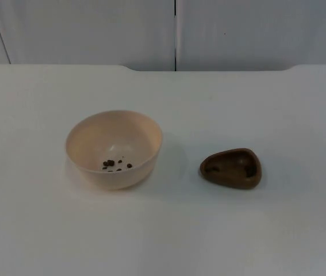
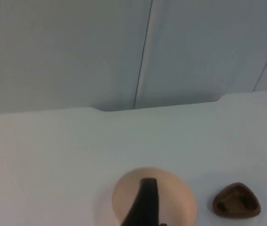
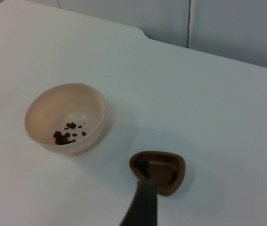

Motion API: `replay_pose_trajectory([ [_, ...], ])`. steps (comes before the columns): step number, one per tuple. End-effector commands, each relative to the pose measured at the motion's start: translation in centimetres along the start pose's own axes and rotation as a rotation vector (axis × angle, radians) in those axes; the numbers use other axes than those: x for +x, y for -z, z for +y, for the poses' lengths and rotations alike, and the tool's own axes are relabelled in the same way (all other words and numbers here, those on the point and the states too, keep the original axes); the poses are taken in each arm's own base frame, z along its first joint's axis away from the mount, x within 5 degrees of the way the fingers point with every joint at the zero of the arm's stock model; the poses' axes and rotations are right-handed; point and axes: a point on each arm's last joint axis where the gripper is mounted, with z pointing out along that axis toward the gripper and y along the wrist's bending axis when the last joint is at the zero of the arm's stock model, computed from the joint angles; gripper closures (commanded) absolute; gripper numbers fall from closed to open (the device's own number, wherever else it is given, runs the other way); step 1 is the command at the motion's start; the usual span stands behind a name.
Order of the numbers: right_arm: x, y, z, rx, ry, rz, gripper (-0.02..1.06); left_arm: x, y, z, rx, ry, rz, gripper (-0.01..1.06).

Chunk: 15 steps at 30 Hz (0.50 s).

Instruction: Pick up the bowl with the left hand and pour the coffee beans from the cup into the bowl with the right hand.

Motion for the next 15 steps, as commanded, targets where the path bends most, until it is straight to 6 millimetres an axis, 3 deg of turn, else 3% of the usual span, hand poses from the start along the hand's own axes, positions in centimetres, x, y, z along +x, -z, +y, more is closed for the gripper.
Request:
replay_pose_trajectory([
  [1,0.5,0.7,0.0,0.004,0.013,-0.026,0.32,0.5,0.7,-0.1,0.000,-0.018,0.012,0.29],
  [8,2.7,3.0,0.1,0.003,0.019,-0.095,0.32,2.3,3.1,-0.5,0.005,-0.063,0.103,0.29],
  [15,3.6,5.2,0.2,0.000,0.037,-0.160,0.32,3.2,5.1,-0.6,-0.011,-0.109,0.080,0.29],
])
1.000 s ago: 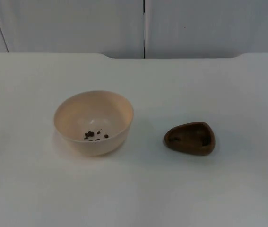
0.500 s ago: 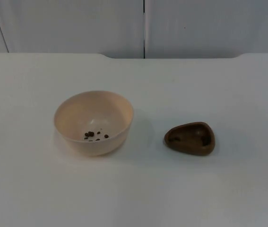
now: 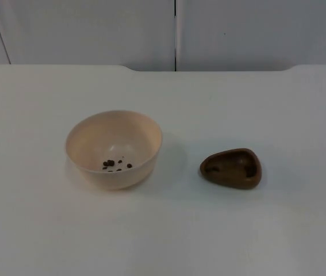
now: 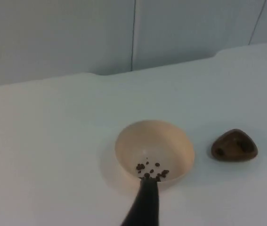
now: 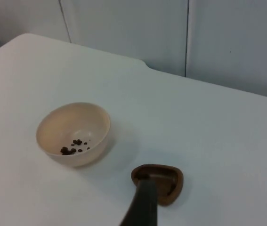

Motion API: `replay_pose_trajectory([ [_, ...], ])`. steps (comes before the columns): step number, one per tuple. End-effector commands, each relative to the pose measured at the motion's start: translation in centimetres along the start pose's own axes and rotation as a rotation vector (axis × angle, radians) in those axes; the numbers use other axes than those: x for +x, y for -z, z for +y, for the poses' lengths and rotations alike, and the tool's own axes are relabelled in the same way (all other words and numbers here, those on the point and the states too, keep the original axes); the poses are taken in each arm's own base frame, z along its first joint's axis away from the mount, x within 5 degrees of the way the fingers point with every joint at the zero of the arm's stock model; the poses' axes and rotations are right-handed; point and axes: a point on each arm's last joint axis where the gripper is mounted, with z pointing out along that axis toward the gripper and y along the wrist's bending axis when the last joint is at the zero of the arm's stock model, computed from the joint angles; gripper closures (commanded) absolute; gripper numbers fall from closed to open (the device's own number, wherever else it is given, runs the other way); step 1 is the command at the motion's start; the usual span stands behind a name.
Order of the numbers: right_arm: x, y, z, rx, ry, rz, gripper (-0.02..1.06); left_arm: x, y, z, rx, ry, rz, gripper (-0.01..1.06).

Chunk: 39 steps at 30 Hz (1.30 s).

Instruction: Pick up the bowl with the left hand and pour the coffee beans from the cup into the bowl with the right hand.

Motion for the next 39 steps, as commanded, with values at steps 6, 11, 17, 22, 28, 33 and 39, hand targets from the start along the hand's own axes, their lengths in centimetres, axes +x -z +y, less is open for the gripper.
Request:
replay_pose_trajectory([
  [6,0.8,2.1,0.1,0.003,0.040,-0.067,0.32,1.8,1.5,-0.1,-0.025,-0.039,-0.028,0.29],
  [11,2.1,2.6,0.1,0.003,0.055,-0.074,0.32,4.1,1.0,0.0,-0.025,-0.036,-0.012,0.29],
  [17,3.4,3.8,0.2,-0.002,0.087,-0.060,0.32,6.1,1.3,0.1,-0.039,-0.054,0.005,0.29],
  [22,4.0,4.8,0.2,0.006,0.108,-0.071,0.32,6.6,2.0,0.2,-0.056,-0.073,-0.008,0.29],
  [28,5.1,5.9,0.3,0.006,0.117,-0.044,0.32,7.2,2.0,0.1,-0.052,-0.069,0.002,0.29],
  [33,6.2,7.0,0.3,0.002,0.111,-0.015,0.32,8.2,1.0,0.3,-0.051,-0.041,0.059,0.29],
  [39,7.6,8.2,0.3,0.012,0.101,-0.002,0.32,8.2,1.0,0.3,-0.051,-0.041,0.059,0.29],
])
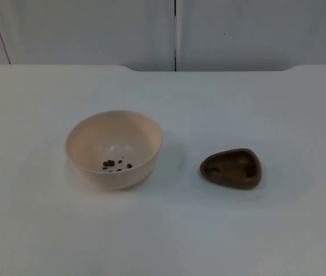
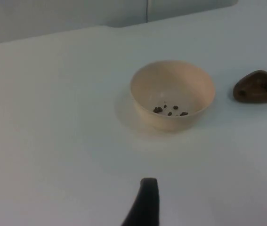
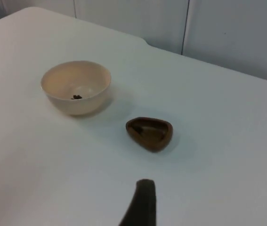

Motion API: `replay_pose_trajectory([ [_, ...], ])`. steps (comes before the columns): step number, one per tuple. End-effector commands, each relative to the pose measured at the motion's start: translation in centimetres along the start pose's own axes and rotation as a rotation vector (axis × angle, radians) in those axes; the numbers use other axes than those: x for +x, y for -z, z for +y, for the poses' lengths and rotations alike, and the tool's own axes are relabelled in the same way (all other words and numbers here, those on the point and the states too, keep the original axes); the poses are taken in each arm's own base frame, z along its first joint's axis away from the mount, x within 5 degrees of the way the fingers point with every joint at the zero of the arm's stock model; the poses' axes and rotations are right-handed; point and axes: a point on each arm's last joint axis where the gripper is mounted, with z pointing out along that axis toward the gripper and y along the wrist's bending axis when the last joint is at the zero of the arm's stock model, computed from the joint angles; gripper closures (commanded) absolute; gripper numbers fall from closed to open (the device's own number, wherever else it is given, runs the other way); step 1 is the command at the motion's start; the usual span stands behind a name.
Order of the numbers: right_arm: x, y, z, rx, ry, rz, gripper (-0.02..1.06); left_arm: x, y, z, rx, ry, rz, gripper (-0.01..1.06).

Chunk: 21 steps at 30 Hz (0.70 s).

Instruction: Pick up the bowl with the left hand and pour the coffee beans from the cup into the bowl with the right hand.

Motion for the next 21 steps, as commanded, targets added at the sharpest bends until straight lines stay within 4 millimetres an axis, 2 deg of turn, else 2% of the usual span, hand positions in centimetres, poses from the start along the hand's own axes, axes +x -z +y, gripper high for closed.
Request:
replay_pose_trajectory([
  [1,0.4,0.2,-0.1,0.018,-0.005,0.011,0.32,0.1,0.0,0.1,-0.007,0.005,0.001,0.29],
  [7,1.6,-0.6,-0.5,0.061,-0.046,0.091,0.32,0.2,-0.1,0.1,-0.007,0.008,0.009,0.29],
  [21,1.8,-0.7,-0.4,0.055,-0.048,0.108,0.32,0.4,-0.3,0.1,-0.010,0.014,0.022,0.29],
])
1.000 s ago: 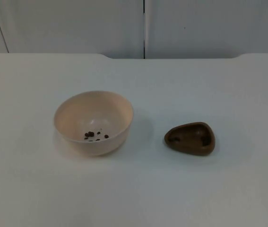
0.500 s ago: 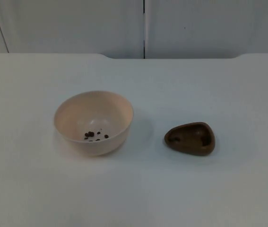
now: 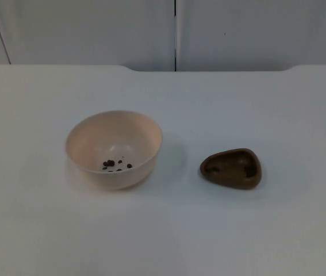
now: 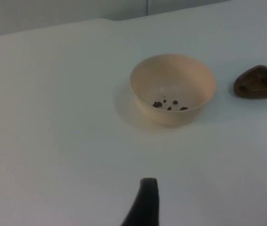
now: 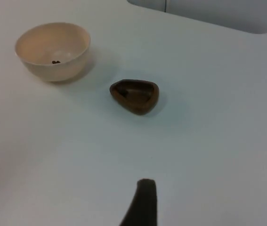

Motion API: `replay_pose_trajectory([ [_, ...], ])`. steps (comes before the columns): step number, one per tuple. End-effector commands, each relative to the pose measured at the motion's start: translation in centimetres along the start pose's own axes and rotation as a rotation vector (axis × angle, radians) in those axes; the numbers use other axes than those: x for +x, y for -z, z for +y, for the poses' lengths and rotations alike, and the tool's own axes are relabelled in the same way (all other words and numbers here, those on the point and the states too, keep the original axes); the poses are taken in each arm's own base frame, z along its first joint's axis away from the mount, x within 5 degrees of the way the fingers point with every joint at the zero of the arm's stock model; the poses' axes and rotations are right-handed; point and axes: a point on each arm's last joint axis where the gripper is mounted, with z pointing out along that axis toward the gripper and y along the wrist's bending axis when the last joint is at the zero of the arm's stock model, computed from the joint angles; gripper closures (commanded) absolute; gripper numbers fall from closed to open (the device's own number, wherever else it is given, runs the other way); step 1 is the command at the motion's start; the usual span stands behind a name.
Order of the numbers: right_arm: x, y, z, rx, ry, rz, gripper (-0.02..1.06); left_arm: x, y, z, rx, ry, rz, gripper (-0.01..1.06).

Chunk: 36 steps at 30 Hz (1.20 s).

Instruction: Pick up the bowl with the left hand and pour the coffee beans from the cup into the bowl with the right hand.

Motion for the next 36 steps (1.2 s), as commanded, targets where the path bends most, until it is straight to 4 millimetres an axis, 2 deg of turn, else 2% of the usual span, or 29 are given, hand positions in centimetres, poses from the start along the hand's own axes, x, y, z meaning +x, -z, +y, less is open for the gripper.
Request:
replay_pose_trajectory([
  [1,0.18,-0.14,0.01,0.001,-0.004,0.005,0.32,0.17,-0.06,0.08,-0.010,0.004,0.007,0.28],
  [4,0.18,-0.14,0.01,0.001,-0.004,0.005,0.31,0.17,-0.06,0.08,-0.010,0.004,0.007,0.12],
  [5,0.18,-0.14,0.01,0.001,-0.004,0.005,0.31,0.17,-0.06,0.08,-0.010,0.004,0.007,0.12],
  [7,0.18,-0.14,0.01,0.001,-0.004,0.005,0.23,0.17,-0.06,0.08,-0.010,0.006,0.007,-0.01],
  [9,0.18,-0.14,0.01,0.001,-0.004,0.005,0.09,0.18,-0.06,0.13,-0.015,0.010,0.007,0.00],
  [10,0.18,-0.14,0.01,0.001,-0.004,0.005,0.09,0.18,-0.06,0.13,-0.015,0.010,0.007,0.00],
  [11,0.18,-0.14,0.01,0.001,-0.004,0.005,0.01,0.18,-0.06,0.15,-0.017,0.015,0.007,0.00],
  [12,0.18,-0.14,0.01,0.001,-0.004,0.005,-0.01,0.18,-0.06,0.18,-0.021,0.017,0.008,0.00],
  [36,0.18,-0.14,0.01,0.001,-0.004,0.005,-0.01,0.24,-0.02,0.84,-0.094,0.092,0.011,0.00],
])
